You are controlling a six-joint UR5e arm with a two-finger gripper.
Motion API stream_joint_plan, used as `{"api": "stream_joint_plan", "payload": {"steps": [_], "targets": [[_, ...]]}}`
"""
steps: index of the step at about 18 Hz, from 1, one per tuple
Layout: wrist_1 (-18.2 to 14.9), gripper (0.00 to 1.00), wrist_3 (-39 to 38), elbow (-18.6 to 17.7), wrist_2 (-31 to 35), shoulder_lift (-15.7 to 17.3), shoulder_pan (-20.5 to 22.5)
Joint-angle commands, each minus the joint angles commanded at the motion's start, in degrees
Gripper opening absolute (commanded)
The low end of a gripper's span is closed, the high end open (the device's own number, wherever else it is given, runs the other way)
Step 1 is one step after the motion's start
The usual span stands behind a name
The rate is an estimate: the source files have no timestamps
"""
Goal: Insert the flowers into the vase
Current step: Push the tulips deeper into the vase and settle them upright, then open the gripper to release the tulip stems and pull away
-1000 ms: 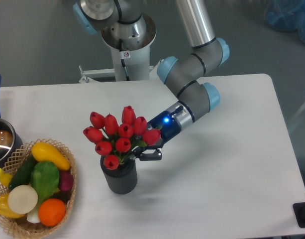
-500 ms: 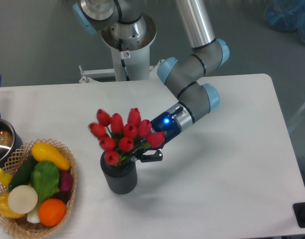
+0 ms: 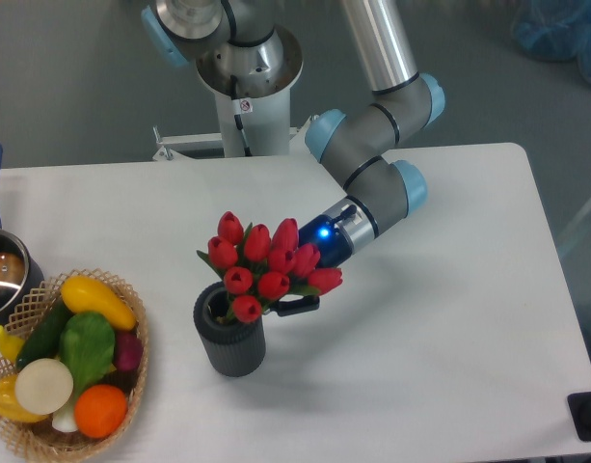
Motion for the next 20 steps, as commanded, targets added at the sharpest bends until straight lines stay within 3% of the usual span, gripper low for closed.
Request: {"api": "stream_joint_plan", "payload": {"steps": [1,8,10,11,20], "targets": [[0.00,0.49,0.00,0.00,0.00,0.09,0.00],[0.00,0.77,0.00,0.18,0.00,0.53,-0.09],[0.00,0.93,0.00,0.18,0.00,0.61,-0.09],[0.00,0.97,0.00,0.18,0.00,0.53,-0.09],[-0.09,1.00,-0.17,0.09,1.66,1.75,0.52]]}}
